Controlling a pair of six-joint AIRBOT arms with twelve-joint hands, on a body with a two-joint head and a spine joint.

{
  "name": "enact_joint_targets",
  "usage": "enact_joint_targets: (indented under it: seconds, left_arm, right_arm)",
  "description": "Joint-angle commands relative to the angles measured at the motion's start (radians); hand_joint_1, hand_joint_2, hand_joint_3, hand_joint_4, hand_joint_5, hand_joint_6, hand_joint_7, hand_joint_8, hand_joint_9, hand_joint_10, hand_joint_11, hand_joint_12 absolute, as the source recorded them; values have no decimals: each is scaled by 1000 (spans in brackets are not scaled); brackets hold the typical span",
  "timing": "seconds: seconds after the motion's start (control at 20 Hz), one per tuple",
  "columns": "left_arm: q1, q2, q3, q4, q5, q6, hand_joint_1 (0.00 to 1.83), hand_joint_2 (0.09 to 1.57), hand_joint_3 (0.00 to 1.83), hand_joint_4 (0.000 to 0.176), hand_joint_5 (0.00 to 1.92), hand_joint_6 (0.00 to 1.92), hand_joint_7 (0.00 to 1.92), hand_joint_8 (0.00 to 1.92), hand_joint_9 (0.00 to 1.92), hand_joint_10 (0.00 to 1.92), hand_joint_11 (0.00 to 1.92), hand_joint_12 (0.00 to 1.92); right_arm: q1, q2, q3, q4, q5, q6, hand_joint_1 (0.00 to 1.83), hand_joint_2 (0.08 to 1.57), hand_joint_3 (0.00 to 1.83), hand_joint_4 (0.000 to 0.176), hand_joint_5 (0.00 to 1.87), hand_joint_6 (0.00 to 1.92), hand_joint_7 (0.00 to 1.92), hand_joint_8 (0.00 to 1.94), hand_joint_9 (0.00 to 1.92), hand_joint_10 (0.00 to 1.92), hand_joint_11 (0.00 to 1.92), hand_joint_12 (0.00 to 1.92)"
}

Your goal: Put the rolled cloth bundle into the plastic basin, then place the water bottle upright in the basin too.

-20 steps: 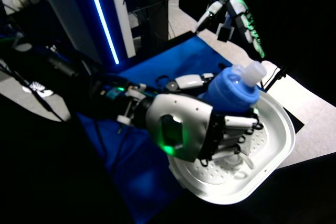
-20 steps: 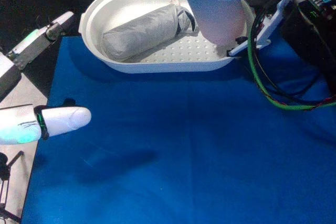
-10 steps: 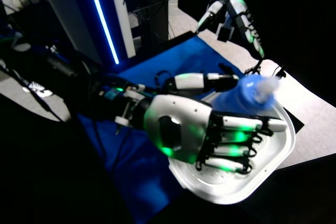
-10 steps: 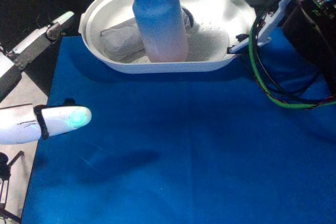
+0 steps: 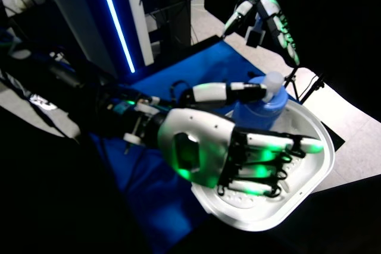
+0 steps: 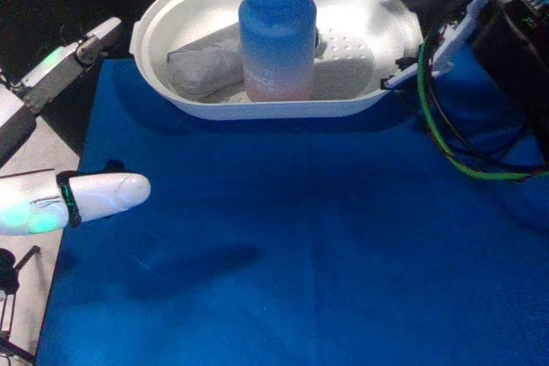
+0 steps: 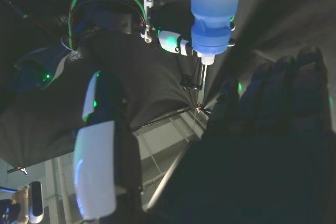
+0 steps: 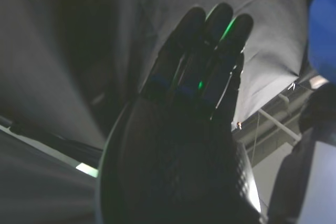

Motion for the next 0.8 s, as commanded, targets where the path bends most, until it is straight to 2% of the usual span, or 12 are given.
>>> enact_joint_targets:
  seconds: [0.0, 0.05, 0.1, 0.15, 0.2, 0.25, 0.3, 0.35, 0.4, 0.55, 0.65, 0.75]
  left_arm:
    - [-4, -1, 1, -4, -133, -9, 572, 869, 0, 176, 0, 0, 0, 0, 0, 0, 0, 0]
    - [1, 4, -3, -11, -140, -9, 565, 858, 0, 176, 0, 0, 0, 0, 0, 0, 0, 0]
    - [2, 4, -4, -13, -141, -9, 579, 855, 0, 176, 0, 0, 0, 0, 0, 0, 0, 0]
    - [9, 8, -8, -18, -149, -9, 582, 854, 0, 176, 0, 0, 0, 0, 0, 0, 0, 0]
    - [13, 12, -10, -23, -153, -9, 581, 855, 0, 176, 0, 0, 0, 0, 0, 0, 0, 0]
    - [15, 15, -11, -25, -156, -8, 598, 856, 0, 174, 0, 0, 0, 0, 0, 0, 0, 0]
    - [15, 18, -11, -28, -158, -8, 597, 862, 0, 150, 0, 0, 0, 0, 0, 0, 0, 0]
    - [17, 26, -12, -33, -166, -8, 574, 858, 0, 171, 0, 0, 0, 0, 0, 0, 0, 0]
    - [20, 33, -15, -39, -175, -6, 689, 844, 0, 176, 0, 0, 0, 0, 0, 0, 0, 0]
    - [29, 55, -30, -63, -209, 15, 669, 866, 3, 176, 0, 0, 0, 0, 0, 0, 0, 0]
    - [73, 68, -44, -99, -263, 17, 632, 838, 0, 176, 0, 0, 0, 0, 0, 0, 0, 0]
    - [114, 85, -64, -131, -312, 18, 618, 845, 0, 176, 0, 0, 0, 0, 0, 0, 0, 0]
  right_arm:
    - [6, 22, -12, -8, 124, 13, 574, 1174, 0, 81, 309, 0, 612, 0, 561, 137, 116, 1208]
    - [-1, 62, -46, -38, 131, 13, 571, 1166, 0, 96, 288, 0, 556, 0, 561, 32, 101, 1144]
    - [-3, 70, -53, -42, 132, 13, 528, 1156, 0, 125, 224, 0, 471, 0, 478, 6, 32, 1064]
    - [-11, 100, -80, -63, 146, 13, 505, 1142, 0, 158, 180, 1, 408, 2, 402, 3, 0, 871]
    - [-23, 132, -111, -73, 169, 13, 474, 1110, 0, 175, 125, 0, 297, 2, 266, 1, 0, 539]
    - [-34, 160, -139, -78, 191, 13, 425, 1092, 0, 176, 92, 1, 239, 1, 195, 2, 0, 328]
    - [-44, 185, -163, -83, 208, 13, 455, 1089, 0, 176, 82, 0, 185, 0, 122, 0, 0, 169]
    - [-64, 228, -205, -93, 238, 12, 453, 1079, 0, 176, 81, 0, 160, 0, 74, 2, 0, 82]
    - [-82, 257, -233, -98, 260, 12, 421, 1085, 2, 176, 78, 0, 151, 0, 74, 4, 0, 69]
    - [-148, 340, -330, -97, 334, 6, 389, 1093, 3, 160, 27, 0, 113, 0, 27, 0, 0, 35]
    - [-230, 407, -424, -52, 422, -71, 549, 1046, 0, 154, 29, 0, 21, 0, 0, 0, 0, 0]
    - [-335, 474, -521, 2, 538, -130, 560, 1023, 0, 172, 5, 0, 0, 0, 0, 0, 0, 0]
